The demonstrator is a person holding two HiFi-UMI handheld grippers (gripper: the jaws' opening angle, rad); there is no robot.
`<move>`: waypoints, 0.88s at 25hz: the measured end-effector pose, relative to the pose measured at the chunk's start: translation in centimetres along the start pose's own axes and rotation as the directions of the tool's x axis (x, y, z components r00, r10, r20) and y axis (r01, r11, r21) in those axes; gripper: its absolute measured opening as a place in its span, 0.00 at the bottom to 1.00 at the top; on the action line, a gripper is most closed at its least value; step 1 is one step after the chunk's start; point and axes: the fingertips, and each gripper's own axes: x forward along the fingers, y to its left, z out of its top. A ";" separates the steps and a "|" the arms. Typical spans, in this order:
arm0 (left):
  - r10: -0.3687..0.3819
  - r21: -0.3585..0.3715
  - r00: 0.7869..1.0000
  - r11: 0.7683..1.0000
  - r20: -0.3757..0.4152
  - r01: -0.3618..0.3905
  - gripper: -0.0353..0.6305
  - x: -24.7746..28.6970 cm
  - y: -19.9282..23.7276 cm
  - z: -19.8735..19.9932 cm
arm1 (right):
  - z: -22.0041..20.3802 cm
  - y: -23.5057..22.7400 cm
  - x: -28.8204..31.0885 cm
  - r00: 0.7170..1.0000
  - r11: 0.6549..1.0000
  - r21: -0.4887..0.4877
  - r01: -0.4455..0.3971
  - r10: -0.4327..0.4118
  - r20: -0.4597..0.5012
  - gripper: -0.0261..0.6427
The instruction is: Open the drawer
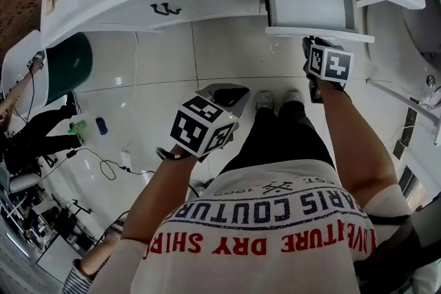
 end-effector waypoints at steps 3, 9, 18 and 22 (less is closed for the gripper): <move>-0.006 0.004 1.000 1.000 0.001 0.006 0.05 -0.2 -0.2 0.1 | -1.0 0.2 -0.5 1.000 1.000 0.005 0.006 -0.006 -0.002 0.25; -0.012 0.008 1.000 1.000 -0.006 0.012 0.05 -0.1 -0.2 0.1 | -2.9 0.3 -1.2 1.000 1.000 0.009 0.011 -0.011 0.001 0.25; -0.012 0.012 1.000 1.000 -0.009 0.012 0.05 0.2 -0.6 0.3 | -4.5 0.3 -1.9 1.000 1.000 0.013 0.008 -0.008 -0.002 0.25; -0.011 0.012 1.000 1.000 -0.005 0.011 0.05 0.0 -0.8 0.1 | -4.8 0.2 -2.2 1.000 1.000 0.011 0.013 -0.013 -0.007 0.24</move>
